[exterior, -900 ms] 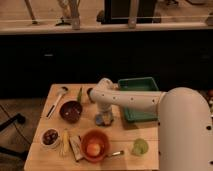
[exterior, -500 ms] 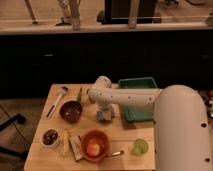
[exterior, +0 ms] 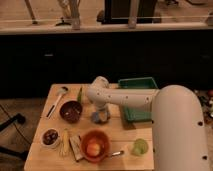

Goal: Wipe table surface with sponge

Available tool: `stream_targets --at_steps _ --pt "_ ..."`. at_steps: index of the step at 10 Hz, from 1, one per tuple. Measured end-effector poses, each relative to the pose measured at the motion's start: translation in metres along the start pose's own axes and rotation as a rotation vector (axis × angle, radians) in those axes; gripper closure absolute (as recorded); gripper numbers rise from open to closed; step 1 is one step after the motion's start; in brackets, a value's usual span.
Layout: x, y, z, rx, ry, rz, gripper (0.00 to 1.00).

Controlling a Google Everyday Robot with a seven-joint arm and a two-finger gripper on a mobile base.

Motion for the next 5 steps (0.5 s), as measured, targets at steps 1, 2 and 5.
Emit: stream_targets --at_steps 1,2,5 --pt "-0.001 0.006 0.0 -0.011 -0.007 -0.013 1.0" --pt "-0.003 0.013 -0.001 -0.024 -0.013 -0.031 1.0" --pt "0.024 0.023 0.002 -0.05 0.027 -0.01 1.0"
